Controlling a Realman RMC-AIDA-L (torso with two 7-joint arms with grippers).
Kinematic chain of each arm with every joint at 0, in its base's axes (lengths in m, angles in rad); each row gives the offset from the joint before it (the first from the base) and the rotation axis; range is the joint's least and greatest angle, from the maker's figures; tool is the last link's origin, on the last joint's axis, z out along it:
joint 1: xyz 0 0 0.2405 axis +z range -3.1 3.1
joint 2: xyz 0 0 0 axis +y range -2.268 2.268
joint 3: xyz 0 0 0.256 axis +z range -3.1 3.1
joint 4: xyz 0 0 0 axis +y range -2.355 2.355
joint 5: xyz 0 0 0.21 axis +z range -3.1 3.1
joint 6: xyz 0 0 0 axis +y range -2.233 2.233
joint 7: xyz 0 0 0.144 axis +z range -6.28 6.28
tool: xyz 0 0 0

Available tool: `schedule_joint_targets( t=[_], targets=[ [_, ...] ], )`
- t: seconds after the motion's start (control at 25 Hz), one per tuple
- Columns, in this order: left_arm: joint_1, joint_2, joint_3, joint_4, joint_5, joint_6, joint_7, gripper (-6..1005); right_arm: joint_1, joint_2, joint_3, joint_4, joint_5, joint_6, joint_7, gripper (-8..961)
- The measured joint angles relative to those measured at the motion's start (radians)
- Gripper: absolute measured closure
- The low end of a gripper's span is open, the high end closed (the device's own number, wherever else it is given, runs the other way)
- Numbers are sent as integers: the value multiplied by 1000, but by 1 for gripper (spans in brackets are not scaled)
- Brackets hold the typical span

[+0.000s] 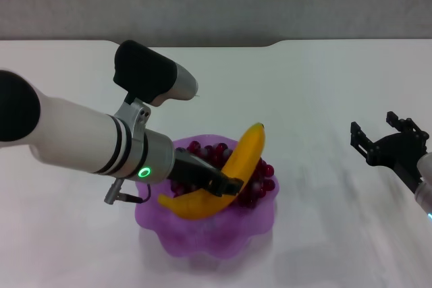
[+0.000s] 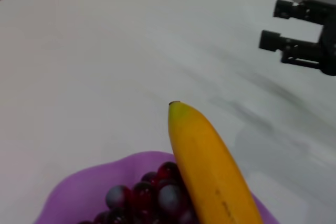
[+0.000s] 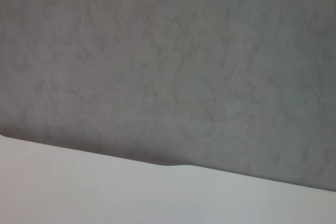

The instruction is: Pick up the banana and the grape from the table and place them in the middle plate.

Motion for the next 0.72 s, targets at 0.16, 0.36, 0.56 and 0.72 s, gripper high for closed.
schedule_joint_targets(
  t=[0.16,0.36,0.56,0.72],
  targets=[
    [3,-1,13,-17,-2,50,0,447,0,0,0,-1,0,1,0,199],
    [19,-1,36,-7,-2,89,-1,385,-4,0,0,-4,0,1,0,200],
    [38,5,28,39,9,68,-2,268,-7,0,0,-7,2,1,0,200],
    [107,6,-25,118,55,81,-1,139,-7,0,0,-7,2,1,0,200]
  ],
)
